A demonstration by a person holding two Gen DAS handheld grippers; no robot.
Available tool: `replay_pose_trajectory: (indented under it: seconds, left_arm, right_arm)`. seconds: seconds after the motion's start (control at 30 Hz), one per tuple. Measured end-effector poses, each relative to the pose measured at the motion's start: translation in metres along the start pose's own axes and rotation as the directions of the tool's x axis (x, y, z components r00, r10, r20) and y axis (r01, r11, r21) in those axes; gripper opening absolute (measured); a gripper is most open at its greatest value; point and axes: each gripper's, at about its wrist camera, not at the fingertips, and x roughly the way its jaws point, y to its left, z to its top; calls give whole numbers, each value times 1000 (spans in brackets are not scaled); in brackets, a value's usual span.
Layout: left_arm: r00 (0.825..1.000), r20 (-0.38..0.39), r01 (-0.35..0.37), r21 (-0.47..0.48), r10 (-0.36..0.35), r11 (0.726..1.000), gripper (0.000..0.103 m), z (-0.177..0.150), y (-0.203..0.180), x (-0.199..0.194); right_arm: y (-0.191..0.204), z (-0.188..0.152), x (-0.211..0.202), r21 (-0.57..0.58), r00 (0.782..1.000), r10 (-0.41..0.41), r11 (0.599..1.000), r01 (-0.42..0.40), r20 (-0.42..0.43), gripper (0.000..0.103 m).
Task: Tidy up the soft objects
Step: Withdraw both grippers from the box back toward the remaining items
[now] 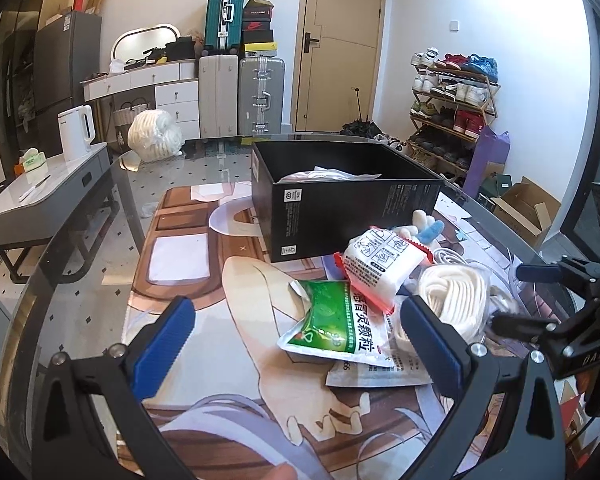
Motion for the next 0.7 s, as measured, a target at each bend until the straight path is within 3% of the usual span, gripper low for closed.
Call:
replay_pose_trajectory:
  seconds: [0.33,0.5,0.63,0.7]
  left_arm:
    - [1000,-3,11,-9,-11,1000,103,0,0,1]
    - [1000,-5,12,-6,-12,1000,103,-1,0,2]
    - [1000,-7,12,-3,-12,1000,103,-1,1,2]
    - [1000,-8,13,-3,-13,1000,103,-2,1,2]
  right_arm:
    - [-31,3,16,43,992,-120,992,122,-40,102]
    - [-29,14,30,0,993,-100,995,100,-57,101]
    - [-21,18,35,-36,996,-57,998,55,-63,84]
    - [-15,21,34,-52,998,-39,998,36,-56,70]
